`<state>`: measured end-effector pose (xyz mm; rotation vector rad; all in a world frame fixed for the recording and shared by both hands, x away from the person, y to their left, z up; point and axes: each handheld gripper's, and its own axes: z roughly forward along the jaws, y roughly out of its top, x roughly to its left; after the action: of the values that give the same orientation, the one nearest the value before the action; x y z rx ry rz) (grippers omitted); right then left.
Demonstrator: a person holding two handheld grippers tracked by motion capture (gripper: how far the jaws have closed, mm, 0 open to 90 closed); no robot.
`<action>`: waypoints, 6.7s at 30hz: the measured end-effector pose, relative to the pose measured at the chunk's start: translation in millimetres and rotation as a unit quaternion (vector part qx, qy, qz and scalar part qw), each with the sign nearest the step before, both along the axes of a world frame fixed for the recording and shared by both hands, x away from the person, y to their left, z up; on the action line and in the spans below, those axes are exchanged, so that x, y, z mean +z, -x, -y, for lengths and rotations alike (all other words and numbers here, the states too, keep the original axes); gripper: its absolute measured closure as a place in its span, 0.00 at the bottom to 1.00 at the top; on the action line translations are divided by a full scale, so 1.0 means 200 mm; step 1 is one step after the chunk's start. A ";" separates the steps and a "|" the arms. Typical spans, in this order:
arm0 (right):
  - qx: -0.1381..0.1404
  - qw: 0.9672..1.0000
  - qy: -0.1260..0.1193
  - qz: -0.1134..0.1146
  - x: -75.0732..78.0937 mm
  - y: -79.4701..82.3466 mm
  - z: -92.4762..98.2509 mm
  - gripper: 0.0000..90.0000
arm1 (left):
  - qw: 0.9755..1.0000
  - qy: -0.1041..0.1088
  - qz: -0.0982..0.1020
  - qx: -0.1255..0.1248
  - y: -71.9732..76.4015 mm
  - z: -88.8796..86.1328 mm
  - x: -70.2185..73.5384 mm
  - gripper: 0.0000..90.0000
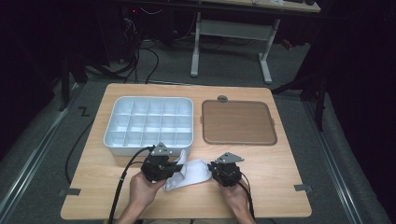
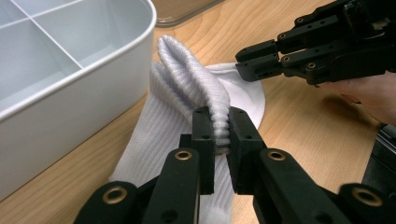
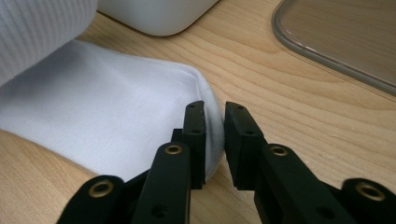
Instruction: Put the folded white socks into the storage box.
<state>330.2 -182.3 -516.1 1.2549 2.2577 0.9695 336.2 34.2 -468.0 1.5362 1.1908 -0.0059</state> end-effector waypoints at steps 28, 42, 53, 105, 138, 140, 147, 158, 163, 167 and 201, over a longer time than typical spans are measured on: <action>0.004 0.999 -0.024 -0.022 -0.02 0.03 -0.04 0.95 | 0.999 -0.037 -0.011 -0.031 0.01 0.17 -0.11 0.92; -0.001 0.999 -0.026 -0.023 -0.03 0.02 -0.03 0.95 | 0.998 -0.050 -0.010 -0.031 0.00 0.25 -0.18 0.90; -0.001 1.000 -0.019 -0.023 -0.04 0.02 -0.03 0.95 | 0.998 -0.059 -0.009 -0.034 0.00 0.28 -0.21 0.90; 0.069 0.997 -0.008 0.024 0.14 0.12 -0.14 0.82 | 0.998 -0.027 0.004 0.056 0.13 -0.09 -0.20 0.56; 0.060 0.998 -0.001 0.032 0.13 0.14 -0.11 0.97 | 0.998 -0.027 0.012 0.050 0.08 0.00 -0.23 0.52; 0.052 0.998 -0.001 0.028 0.12 0.13 -0.09 0.97 | 0.998 -0.038 0.011 0.050 0.07 0.01 -0.25 0.52; 0.035 0.999 0.014 0.006 0.05 0.12 -0.03 0.97 | 0.997 -0.062 0.006 0.047 0.07 0.04 -0.31 0.54; 0.030 0.999 0.029 -0.005 0.00 0.11 -0.03 0.96 | 0.996 -0.072 0.015 0.052 0.05 0.05 -0.32 0.53; 0.034 0.999 0.034 -0.006 0.00 0.11 -0.05 0.96 | 0.995 -0.075 0.016 0.058 0.03 0.03 -0.32 0.53; 0.038 0.999 0.036 -0.002 0.00 0.12 -0.07 0.96 | 0.995 -0.080 0.013 0.054 0.02 0.01 -0.32 0.53; 0.078 0.997 -0.021 -0.005 0.02 0.08 -0.32 0.91 | 0.993 -0.038 -0.037 0.106 -0.17 -0.07 -0.29 0.49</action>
<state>314.2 -118.2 -511.8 1.1149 2.3846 1.0726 369.9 48.8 -525.3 1.4801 1.4223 0.1259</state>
